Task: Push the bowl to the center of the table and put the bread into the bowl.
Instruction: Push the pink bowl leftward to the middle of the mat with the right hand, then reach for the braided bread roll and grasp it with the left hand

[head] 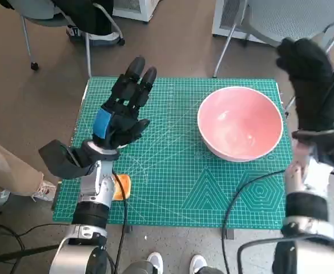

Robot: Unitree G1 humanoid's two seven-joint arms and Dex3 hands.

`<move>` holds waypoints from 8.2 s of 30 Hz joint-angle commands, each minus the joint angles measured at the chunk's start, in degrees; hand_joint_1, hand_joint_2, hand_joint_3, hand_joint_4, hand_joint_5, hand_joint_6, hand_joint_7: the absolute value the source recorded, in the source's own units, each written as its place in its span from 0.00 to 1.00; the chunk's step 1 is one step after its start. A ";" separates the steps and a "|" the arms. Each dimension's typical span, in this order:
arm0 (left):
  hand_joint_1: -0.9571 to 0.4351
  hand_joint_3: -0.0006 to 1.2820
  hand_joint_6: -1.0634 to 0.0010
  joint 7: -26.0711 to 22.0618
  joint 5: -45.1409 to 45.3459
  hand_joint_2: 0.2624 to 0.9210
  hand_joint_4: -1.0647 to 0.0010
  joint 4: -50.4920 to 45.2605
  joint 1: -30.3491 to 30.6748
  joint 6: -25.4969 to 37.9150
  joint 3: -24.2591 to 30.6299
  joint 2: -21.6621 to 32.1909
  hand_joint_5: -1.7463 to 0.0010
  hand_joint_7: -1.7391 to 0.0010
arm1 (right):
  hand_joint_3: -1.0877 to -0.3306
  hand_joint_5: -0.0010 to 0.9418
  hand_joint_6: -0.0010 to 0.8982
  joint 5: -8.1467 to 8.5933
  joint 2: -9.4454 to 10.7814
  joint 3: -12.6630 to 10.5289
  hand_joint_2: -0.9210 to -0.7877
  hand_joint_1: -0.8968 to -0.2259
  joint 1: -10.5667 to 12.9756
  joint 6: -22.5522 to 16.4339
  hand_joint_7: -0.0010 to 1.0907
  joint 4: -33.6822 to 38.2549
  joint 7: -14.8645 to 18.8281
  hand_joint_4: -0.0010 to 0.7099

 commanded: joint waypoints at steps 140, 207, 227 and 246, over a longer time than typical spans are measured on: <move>0.28 0.17 0.82 -0.89 -0.08 1.00 1.00 0.56 1.45 -0.70 1.00 2.16 1.00 1.00 | 0.37 0.01 0.30 -9.10 7.31 -0.93 0.00 0.41 2.36 15.35 0.09 14.87 -11.10 0.31; 0.28 0.17 0.82 -0.46 -0.69 1.00 0.99 -2.76 3.03 1.21 1.41 2.62 1.00 1.00 | 0.33 0.00 0.28 -6.04 9.58 -1.26 0.00 0.43 -0.86 7.39 0.07 9.82 -4.39 0.30; 0.28 0.17 0.82 -0.83 -0.07 1.00 0.99 -2.84 2.24 0.84 0.59 2.12 1.00 1.00 | 0.42 0.00 0.29 -1.95 14.11 3.72 0.00 0.36 5.23 -6.61 0.09 -7.70 8.02 0.28; 0.28 0.17 0.81 -2.61 -0.68 1.00 0.99 -7.64 4.60 1.61 0.80 4.62 1.00 1.00 | 0.43 0.00 0.27 -1.88 13.89 5.34 0.00 0.34 6.43 -5.95 0.09 -8.24 7.31 0.28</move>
